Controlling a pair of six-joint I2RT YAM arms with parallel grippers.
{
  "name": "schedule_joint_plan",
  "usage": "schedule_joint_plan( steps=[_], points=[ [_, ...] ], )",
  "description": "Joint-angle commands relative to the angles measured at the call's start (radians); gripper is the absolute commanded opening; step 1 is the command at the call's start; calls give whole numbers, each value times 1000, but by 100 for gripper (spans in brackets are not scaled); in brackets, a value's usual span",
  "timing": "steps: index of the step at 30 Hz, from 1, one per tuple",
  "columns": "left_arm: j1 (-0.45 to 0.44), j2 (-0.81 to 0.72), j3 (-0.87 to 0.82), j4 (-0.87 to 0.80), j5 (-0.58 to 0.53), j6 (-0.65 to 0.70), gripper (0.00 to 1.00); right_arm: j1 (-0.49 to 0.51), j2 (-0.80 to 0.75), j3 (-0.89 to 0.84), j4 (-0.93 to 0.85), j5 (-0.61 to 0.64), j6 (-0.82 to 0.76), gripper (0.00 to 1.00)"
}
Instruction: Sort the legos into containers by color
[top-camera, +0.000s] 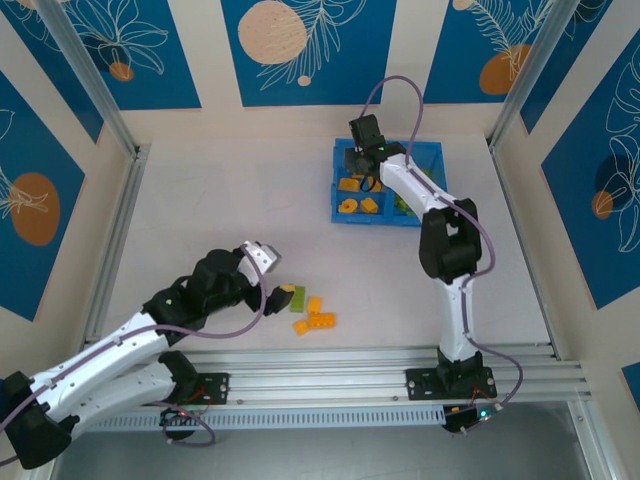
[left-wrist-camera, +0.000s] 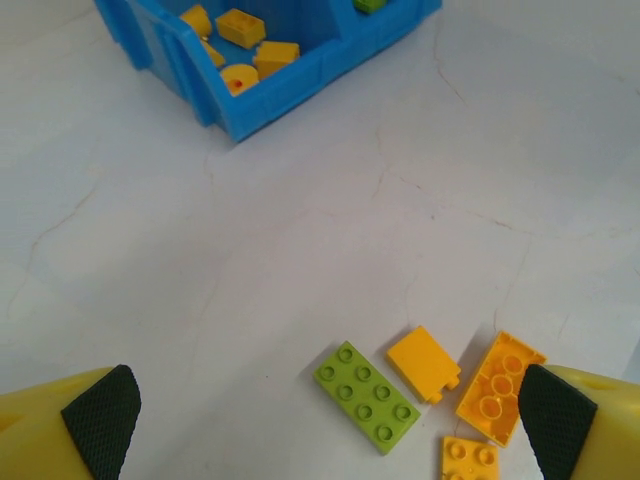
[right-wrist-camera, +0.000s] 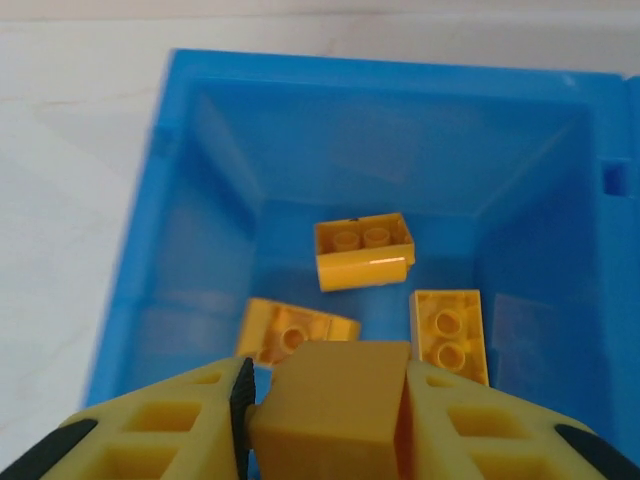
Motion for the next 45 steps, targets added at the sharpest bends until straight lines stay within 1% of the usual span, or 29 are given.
schedule_joint_plan(
  steps=[1,3,5,8,10,13,16,19,20,22,26,28,30,33,34,35,36,43,45],
  points=[
    [-5,-14,7,-41,-52,-65,100,-10,69,150,-141,6,19,42],
    [-5,-10,3,-46,-54,-77,100,-10,83,194,-186,16,21,47],
    [-5,-5,-4,-36,-57,-86,100,-11,56,189,-195,11,27,51],
    [-5,11,-21,0,-66,-91,100,-18,-30,132,-181,-36,57,52],
    [-4,30,-27,10,-76,-94,100,-22,-109,60,-159,-74,80,52],
    [-4,60,-31,14,-80,-107,100,-16,-265,-92,-122,-135,101,53],
    [-6,76,-44,26,-98,-108,100,9,-450,-293,-100,-216,110,55],
    [-5,88,-60,46,-162,-117,100,68,-656,-531,-48,-323,89,59],
    [-5,91,-69,59,-192,-124,100,102,-719,-626,-30,-348,74,60],
    [-5,101,-85,76,-248,-135,100,166,-822,-742,-43,-368,81,63],
    [-5,142,-97,106,-346,-122,100,308,-932,-890,-131,-363,252,66],
    [-3,169,-97,119,-370,-100,100,392,-950,-949,-141,-360,344,68],
    [-3,192,-100,140,-379,-78,100,480,-936,-988,-152,-356,423,71],
    [-4,207,-115,180,-341,-49,100,565,-888,-1018,-157,-370,509,79],
    [-3,207,-121,193,-327,-46,100,583,-870,-1024,-155,-377,532,85],
    [-3,205,-129,207,-312,-48,100,593,-847,-1026,-151,-383,547,96],
    [-3,201,-137,214,-306,-50,100,596,-825,-1025,-148,-393,554,99],
    [-3,169,-157,198,-341,-58,100,609,-640,-985,-108,-415,535,99],
    [-2,155,-165,199,-337,-56,100,611,-594,-964,-99,-434,522,100]
  ],
)
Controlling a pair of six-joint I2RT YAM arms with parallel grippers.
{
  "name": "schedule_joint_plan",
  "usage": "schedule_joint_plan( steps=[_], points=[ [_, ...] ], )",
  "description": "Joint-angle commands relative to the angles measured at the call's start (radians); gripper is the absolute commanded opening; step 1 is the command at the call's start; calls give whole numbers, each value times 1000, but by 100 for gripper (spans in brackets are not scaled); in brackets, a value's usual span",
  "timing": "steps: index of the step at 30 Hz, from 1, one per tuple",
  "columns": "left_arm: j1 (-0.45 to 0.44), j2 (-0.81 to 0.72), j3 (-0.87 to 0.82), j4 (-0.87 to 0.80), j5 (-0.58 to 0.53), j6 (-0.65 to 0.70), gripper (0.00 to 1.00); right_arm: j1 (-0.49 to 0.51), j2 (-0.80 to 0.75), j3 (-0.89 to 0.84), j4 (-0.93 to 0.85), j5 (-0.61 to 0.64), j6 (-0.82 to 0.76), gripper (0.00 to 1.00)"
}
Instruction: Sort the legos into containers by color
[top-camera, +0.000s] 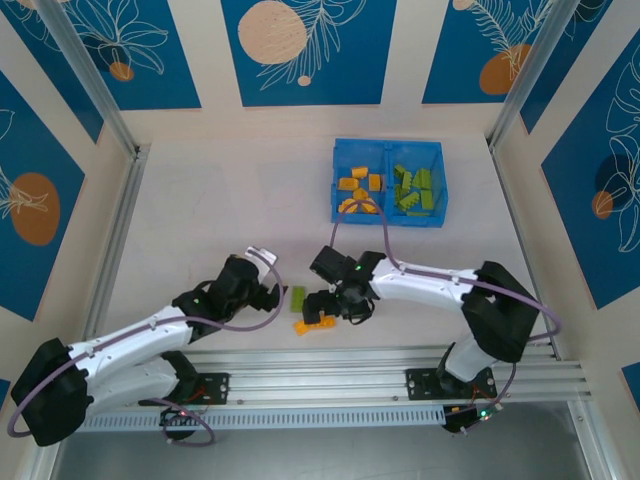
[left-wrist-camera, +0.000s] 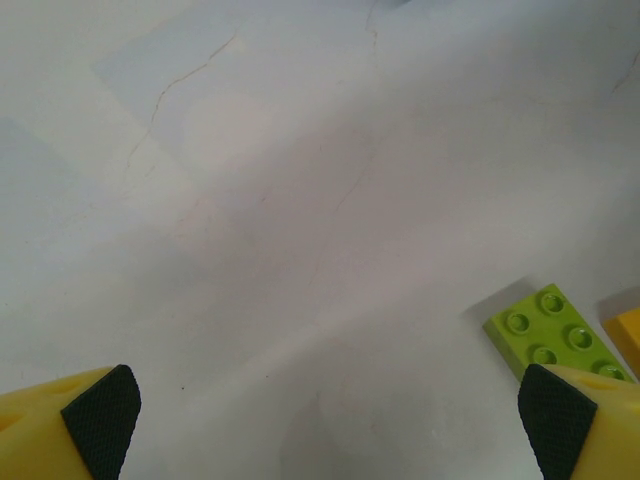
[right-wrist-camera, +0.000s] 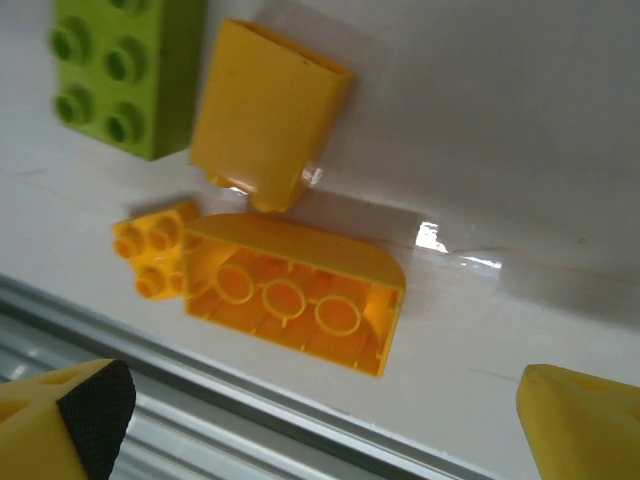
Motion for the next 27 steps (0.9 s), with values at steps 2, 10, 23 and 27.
schedule_joint_plan(
  steps=[2,10,23,27],
  points=[
    [-2,-38,-16,26,-11,15,100,16,81,65,23,-46,2,100],
    [-2,-49,-17,24,-7,16,100,16,173,90,32,-29,12,87],
    [-1,-57,-23,35,32,35,100,-27,35,7,-18,132,105,61],
    [-1,-58,-23,72,114,71,100,-113,-109,-16,-33,153,88,57]
  ],
)
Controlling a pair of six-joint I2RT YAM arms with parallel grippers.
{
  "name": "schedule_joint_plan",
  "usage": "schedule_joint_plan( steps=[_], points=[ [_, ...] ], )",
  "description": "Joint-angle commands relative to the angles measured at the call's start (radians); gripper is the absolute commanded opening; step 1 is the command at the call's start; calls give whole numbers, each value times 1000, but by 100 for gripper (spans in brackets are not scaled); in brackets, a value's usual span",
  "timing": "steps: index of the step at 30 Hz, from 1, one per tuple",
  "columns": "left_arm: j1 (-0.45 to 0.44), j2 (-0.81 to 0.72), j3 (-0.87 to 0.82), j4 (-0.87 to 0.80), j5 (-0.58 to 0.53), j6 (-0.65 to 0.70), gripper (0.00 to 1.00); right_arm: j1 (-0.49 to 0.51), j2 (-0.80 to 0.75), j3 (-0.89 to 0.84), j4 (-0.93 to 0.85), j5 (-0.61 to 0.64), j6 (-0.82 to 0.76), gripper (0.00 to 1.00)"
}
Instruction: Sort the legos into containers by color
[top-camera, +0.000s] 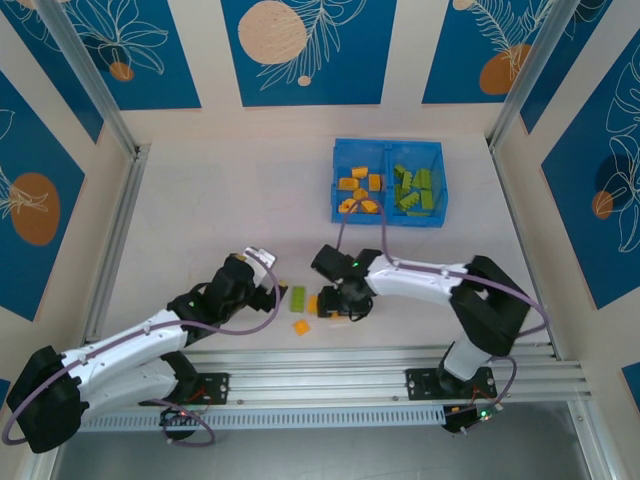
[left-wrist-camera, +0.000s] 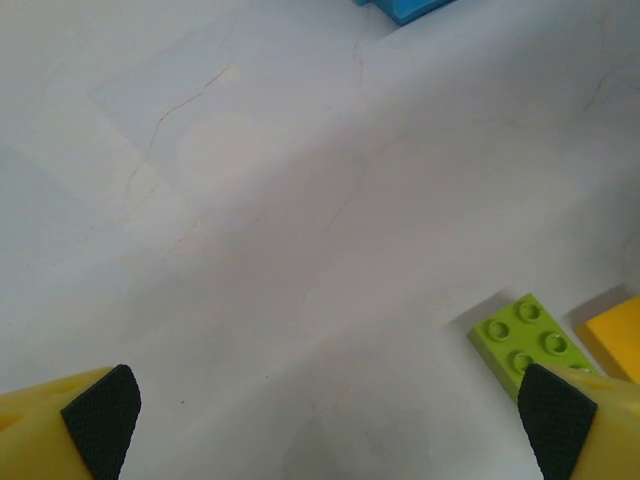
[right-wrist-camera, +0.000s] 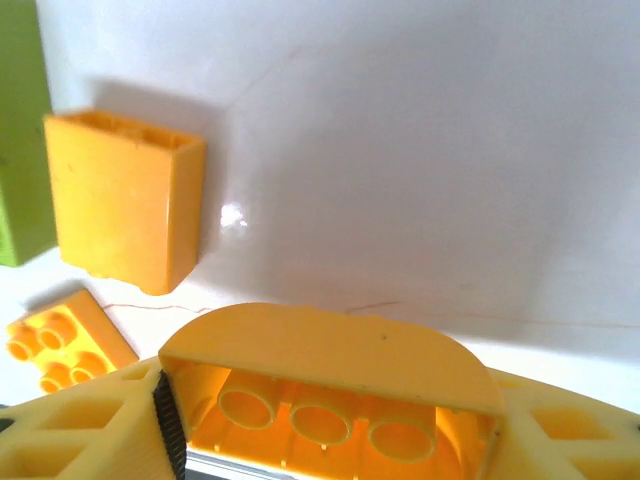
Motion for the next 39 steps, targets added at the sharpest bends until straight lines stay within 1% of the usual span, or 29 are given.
schedule_joint_plan(
  steps=[1,3,6,8,11,14,18,20,21,23,24,26,29,31,33,36,39],
  points=[
    [-1,-14,-11,69,114,56,100,-76,-129,-3,-16,50,1,57],
    [-2,-20,-11,112,187,68,100,-149,-195,20,-27,55,-46,57],
    [-2,-36,-11,185,229,42,100,-262,-248,78,-22,60,-127,56],
    [-1,-37,-4,216,262,40,100,-327,-247,129,6,67,-193,56],
    [-2,-23,26,216,319,51,100,-434,-184,246,51,46,-281,56],
    [-1,-19,57,184,352,58,100,-492,-52,396,71,64,-358,56],
    [-2,-55,65,136,354,54,100,-535,148,592,81,95,-431,56],
    [-2,-75,64,97,330,45,100,-552,266,704,72,120,-450,56],
    [-1,-79,68,67,299,34,100,-561,309,749,63,118,-450,56],
    [-1,-75,87,-29,195,-8,100,-577,420,859,39,113,-445,57],
    [-1,-71,94,-63,165,-23,100,-582,462,907,25,114,-442,58],
    [0,-60,109,-129,123,-64,100,-589,549,1012,-16,114,-447,61],
    [-1,-35,133,-183,142,-105,100,-595,641,1155,-86,105,-455,72],
    [-1,-16,142,-183,169,-124,100,-596,669,1223,-123,102,-455,77],
    [0,4,141,-170,189,-148,100,-596,664,1249,-138,92,-454,80],
    [0,45,153,-156,201,-183,100,-596,617,1240,-140,81,-458,82],
    [1,107,186,-183,177,-249,100,-594,529,1192,-143,47,-465,82]
  ],
)
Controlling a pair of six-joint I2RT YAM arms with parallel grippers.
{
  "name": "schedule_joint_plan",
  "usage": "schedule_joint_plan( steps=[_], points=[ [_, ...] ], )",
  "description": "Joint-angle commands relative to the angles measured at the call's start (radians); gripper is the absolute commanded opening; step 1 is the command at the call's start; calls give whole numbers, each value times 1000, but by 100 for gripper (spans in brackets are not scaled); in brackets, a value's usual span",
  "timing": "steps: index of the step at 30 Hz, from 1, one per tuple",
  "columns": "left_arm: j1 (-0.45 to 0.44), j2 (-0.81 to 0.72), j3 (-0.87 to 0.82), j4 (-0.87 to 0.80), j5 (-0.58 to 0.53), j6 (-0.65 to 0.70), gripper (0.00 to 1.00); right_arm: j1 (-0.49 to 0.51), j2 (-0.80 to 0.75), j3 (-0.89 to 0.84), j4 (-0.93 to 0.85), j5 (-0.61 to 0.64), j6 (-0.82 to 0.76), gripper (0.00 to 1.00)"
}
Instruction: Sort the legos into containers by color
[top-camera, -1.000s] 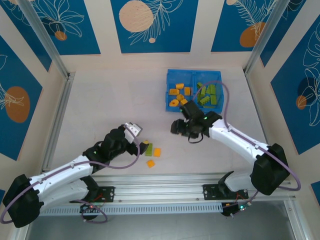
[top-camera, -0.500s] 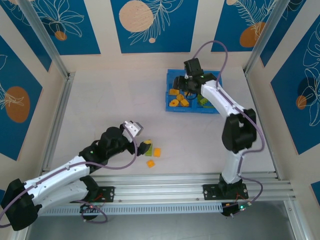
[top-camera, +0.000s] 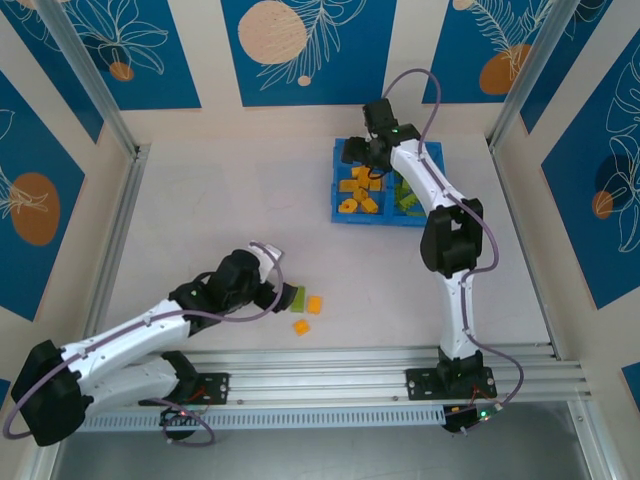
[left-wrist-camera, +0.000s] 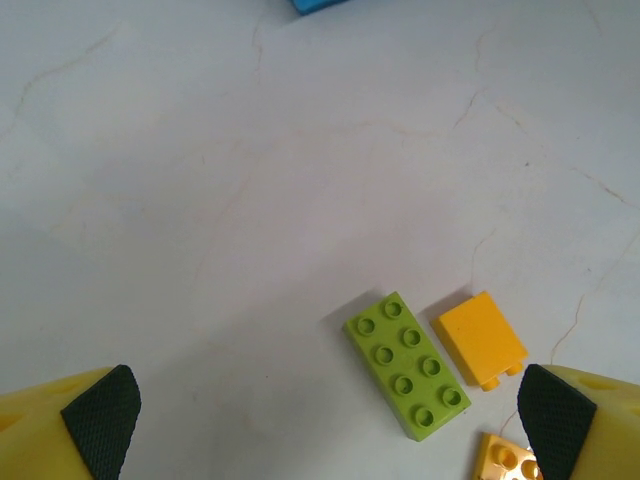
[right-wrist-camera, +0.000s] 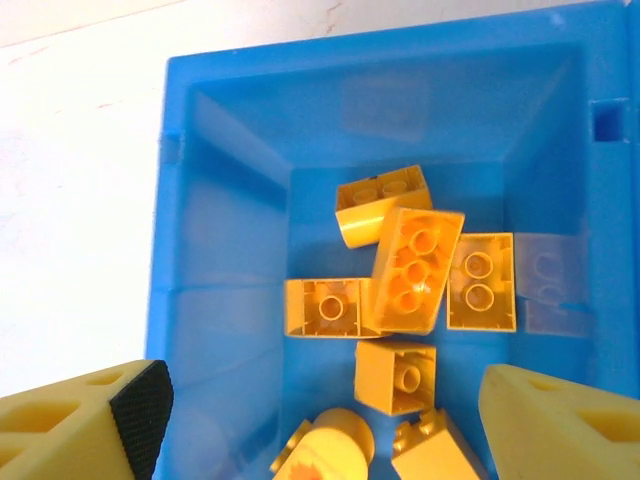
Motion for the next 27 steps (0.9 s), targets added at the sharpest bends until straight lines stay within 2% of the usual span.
schedule_joint_plan(
  steps=[1,5,9,12,17,24,27],
  points=[
    [3,64,71,-56,-9,-107,100,7,-153,-39,-31,-57,-26,82],
    [11,201,159,-157,9,-211,100,25,-351,-202,-14,-119,-62,83],
    [15,348,217,-175,120,-318,98,27,-540,-396,-6,-218,-82,85],
    [15,452,249,-152,168,-393,92,26,-651,-521,-40,-288,-81,86],
    [15,583,334,-220,144,-441,80,30,-766,-673,-145,-397,-90,86],
    [15,663,367,-231,158,-433,63,34,-867,-832,-205,-497,-65,86],
    [15,682,368,-239,145,-437,52,35,-883,-869,-224,-550,-47,86]
  ],
)
